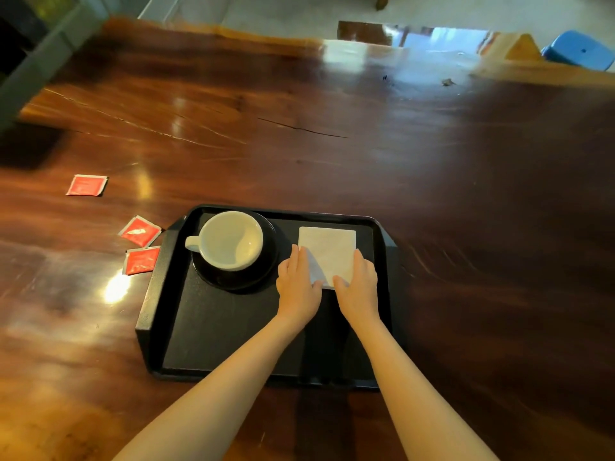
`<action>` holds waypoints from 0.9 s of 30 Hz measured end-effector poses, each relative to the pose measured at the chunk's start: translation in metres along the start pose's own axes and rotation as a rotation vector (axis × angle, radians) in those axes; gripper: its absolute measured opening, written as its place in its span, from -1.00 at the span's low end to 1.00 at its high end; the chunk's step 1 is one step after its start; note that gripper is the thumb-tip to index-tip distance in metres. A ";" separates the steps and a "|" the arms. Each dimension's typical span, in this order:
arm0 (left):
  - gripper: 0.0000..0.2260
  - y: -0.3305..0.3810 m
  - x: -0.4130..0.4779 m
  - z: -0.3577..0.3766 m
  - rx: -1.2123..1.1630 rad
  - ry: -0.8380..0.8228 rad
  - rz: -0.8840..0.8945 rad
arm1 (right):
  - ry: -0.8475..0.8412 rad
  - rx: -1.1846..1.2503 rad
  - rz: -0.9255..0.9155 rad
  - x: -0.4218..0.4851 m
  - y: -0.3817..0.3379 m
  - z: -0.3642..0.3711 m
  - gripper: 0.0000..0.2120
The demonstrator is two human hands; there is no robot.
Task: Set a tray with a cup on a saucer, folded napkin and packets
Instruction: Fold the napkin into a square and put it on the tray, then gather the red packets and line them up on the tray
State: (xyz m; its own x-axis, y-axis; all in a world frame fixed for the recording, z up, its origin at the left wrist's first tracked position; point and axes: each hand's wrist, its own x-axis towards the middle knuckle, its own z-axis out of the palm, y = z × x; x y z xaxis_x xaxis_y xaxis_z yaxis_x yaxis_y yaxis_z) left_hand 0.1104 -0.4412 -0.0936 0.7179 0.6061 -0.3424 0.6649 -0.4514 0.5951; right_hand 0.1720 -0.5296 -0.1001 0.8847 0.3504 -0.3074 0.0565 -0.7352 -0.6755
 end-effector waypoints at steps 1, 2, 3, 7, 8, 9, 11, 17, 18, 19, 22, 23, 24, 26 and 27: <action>-0.44 0.001 -0.001 -0.002 0.009 -0.012 -0.004 | -0.020 -0.022 0.006 0.000 -0.001 -0.002 -0.41; -0.43 0.002 -0.002 -0.004 0.014 -0.023 -0.009 | -0.043 -0.044 0.011 0.000 -0.002 -0.005 -0.41; -0.43 0.004 -0.003 -0.008 0.024 -0.033 -0.015 | -0.066 -0.060 0.017 -0.001 -0.004 -0.009 -0.41; -0.49 0.017 -0.013 -0.032 0.042 -0.096 -0.015 | -0.197 -0.106 0.054 -0.005 -0.014 -0.035 -0.32; -0.49 0.022 -0.015 -0.042 0.022 -0.118 0.004 | -0.246 -0.140 0.055 -0.003 -0.018 -0.046 -0.32; -0.50 0.026 -0.016 -0.054 0.020 -0.127 0.035 | -0.296 -0.189 0.049 -0.001 -0.023 -0.058 -0.33; -0.54 0.036 -0.017 -0.081 0.079 -0.115 0.113 | -0.382 -0.320 0.005 0.004 -0.039 -0.084 -0.35; -0.59 0.061 -0.020 -0.162 0.274 -0.104 0.145 | -0.535 -0.671 -0.161 0.007 -0.104 -0.134 -0.44; -0.59 0.062 -0.022 -0.173 0.319 -0.132 0.131 | -0.575 -0.716 -0.183 0.006 -0.115 -0.136 -0.46; -0.59 0.063 -0.024 -0.185 0.378 -0.168 0.123 | -0.615 -0.754 -0.203 0.004 -0.127 -0.137 -0.49; -0.61 0.061 -0.033 -0.220 0.583 -0.263 0.073 | -0.695 -0.812 -0.253 -0.001 -0.159 -0.136 -0.53; -0.63 0.058 -0.036 -0.232 0.624 -0.279 0.051 | -0.696 -0.835 -0.269 -0.004 -0.170 -0.133 -0.51; -0.66 0.054 -0.038 -0.243 0.635 -0.287 0.029 | -0.683 -0.879 -0.297 -0.006 -0.181 -0.130 -0.47; -0.66 0.044 -0.044 -0.263 0.624 -0.271 0.006 | -0.658 -0.943 -0.359 -0.010 -0.204 -0.120 -0.48; -0.66 0.036 -0.047 -0.272 0.624 -0.260 -0.001 | -0.650 -0.949 -0.387 -0.012 -0.216 -0.112 -0.50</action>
State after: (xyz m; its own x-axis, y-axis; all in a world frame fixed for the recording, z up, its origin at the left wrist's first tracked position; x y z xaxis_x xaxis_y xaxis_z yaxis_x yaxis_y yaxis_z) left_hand 0.0451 -0.3074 0.1421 0.6917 0.4642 -0.5533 0.6036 -0.7922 0.0899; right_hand 0.2007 -0.4402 0.1246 0.3527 0.6667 -0.6565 0.8231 -0.5548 -0.1211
